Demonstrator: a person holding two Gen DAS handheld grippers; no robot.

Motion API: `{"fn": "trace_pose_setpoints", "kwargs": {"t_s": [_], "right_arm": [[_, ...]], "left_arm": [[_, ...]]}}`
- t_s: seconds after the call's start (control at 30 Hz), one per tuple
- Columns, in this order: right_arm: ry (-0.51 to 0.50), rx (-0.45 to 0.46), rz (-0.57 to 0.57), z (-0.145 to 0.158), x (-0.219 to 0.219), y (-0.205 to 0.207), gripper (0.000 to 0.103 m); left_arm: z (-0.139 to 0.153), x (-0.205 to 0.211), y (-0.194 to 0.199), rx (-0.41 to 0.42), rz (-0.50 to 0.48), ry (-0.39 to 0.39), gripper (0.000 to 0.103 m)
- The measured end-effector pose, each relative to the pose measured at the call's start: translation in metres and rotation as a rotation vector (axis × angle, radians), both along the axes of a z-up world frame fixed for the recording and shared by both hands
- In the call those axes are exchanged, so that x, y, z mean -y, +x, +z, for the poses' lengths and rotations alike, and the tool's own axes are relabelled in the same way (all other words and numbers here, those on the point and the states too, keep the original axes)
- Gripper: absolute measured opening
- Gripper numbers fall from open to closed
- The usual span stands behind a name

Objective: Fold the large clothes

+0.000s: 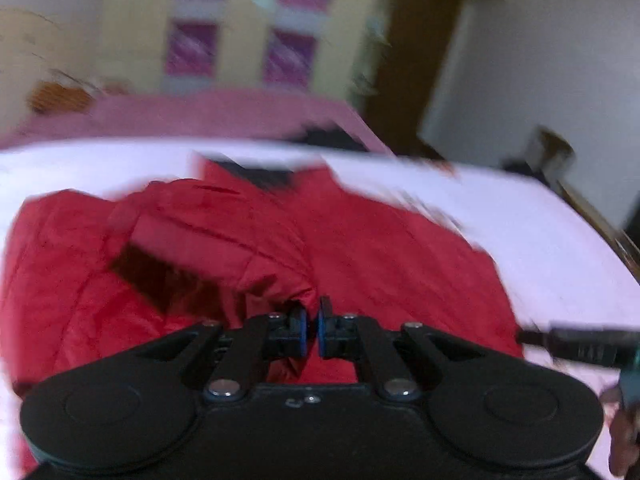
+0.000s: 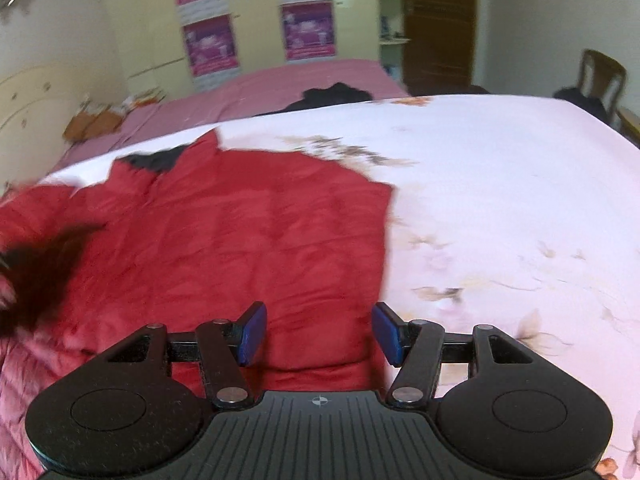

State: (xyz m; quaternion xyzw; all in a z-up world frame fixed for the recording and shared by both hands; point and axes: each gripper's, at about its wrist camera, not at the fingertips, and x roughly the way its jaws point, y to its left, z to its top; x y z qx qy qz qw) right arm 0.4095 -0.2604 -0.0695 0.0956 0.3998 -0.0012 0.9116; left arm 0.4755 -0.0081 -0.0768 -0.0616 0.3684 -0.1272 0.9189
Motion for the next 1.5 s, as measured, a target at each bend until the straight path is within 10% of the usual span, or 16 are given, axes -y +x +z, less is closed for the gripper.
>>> {"fn": "trace_pose_setpoints", "kwargs": {"t_s": [0.17, 0.27, 0.33, 0.43, 0.53, 0.8, 1.13, 1.23, 1.43, 1.47, 1.5], "right_arm": [[0.071, 0.014, -0.042, 0.002, 0.033, -0.009, 0.058], [0.092, 0.007, -0.070, 0.000, 0.043, -0.014, 0.058], [0.121, 0.011, -0.067, 0.000, 0.050, -0.018, 0.058], [0.139, 0.018, -0.070, 0.003, 0.056, -0.023, 0.063], [0.120, 0.065, -0.031, 0.012, 0.049, -0.027, 0.091], [0.066, 0.131, 0.296, 0.031, -0.040, -0.008, 0.090], [-0.365, 0.185, 0.606, 0.015, -0.179, 0.013, 0.066], [-0.325, 0.140, 0.474, 0.009, -0.162, 0.024, 0.032], [-0.015, -0.006, 0.080, -0.012, -0.069, 0.027, 0.034], [-0.004, 0.000, 0.061, -0.011, -0.064, 0.021, 0.039], [0.004, 0.015, 0.055, -0.009, -0.061, 0.015, 0.066]], "left_arm": [[-0.022, 0.060, 0.005, -0.040, -0.127, 0.072, 0.008], [-0.033, 0.065, -0.011, -0.027, -0.171, 0.067, 0.057], [-0.028, 0.071, -0.023, 0.002, -0.199, 0.066, 0.068], [-0.027, 0.073, -0.034, 0.016, -0.225, 0.077, 0.069], [-0.014, 0.050, -0.053, 0.071, -0.177, 0.036, 0.069], [-0.018, -0.097, -0.076, 0.043, 0.237, -0.055, 0.061], [-0.041, -0.152, -0.054, -0.005, 0.303, -0.017, 0.058], [-0.044, -0.159, -0.059, -0.020, 0.322, -0.020, 0.058], [-0.047, -0.173, -0.059, -0.023, 0.328, -0.046, 0.060], [-0.047, -0.174, -0.059, -0.022, 0.326, -0.041, 0.060], [-0.047, -0.175, -0.060, -0.021, 0.325, -0.035, 0.060]]}}
